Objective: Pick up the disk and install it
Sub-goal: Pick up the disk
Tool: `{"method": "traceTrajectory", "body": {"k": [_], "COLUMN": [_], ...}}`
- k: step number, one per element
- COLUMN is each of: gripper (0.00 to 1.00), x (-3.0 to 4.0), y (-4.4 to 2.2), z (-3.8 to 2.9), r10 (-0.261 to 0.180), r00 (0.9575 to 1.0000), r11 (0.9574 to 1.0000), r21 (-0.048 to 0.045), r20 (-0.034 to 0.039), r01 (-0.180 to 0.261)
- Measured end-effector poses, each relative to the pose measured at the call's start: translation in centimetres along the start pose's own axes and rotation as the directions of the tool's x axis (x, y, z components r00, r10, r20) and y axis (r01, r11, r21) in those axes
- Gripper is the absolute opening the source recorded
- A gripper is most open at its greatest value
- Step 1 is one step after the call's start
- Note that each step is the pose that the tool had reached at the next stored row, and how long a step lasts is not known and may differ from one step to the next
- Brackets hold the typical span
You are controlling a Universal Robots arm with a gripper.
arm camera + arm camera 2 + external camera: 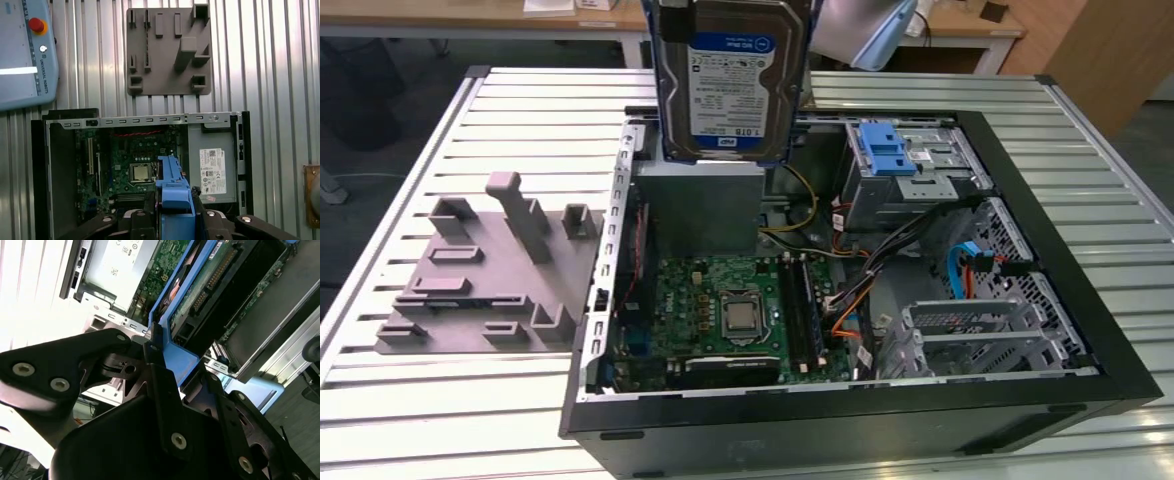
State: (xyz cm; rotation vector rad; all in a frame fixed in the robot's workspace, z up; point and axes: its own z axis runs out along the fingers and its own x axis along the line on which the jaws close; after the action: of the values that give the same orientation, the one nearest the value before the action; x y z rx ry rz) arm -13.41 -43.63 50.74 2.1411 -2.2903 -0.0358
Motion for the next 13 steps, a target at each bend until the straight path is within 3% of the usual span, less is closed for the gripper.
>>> {"method": "traceTrajectory", "body": {"k": [13], "gripper": [0.36], "x": [0.00], "y": [-1.94], "z": [-0.04], "r10": [0.000], "r00": [1.0000], "r11": [1.0000], "r21": [-0.0003], "r20": [0.0001], "r01": [0.000]}}
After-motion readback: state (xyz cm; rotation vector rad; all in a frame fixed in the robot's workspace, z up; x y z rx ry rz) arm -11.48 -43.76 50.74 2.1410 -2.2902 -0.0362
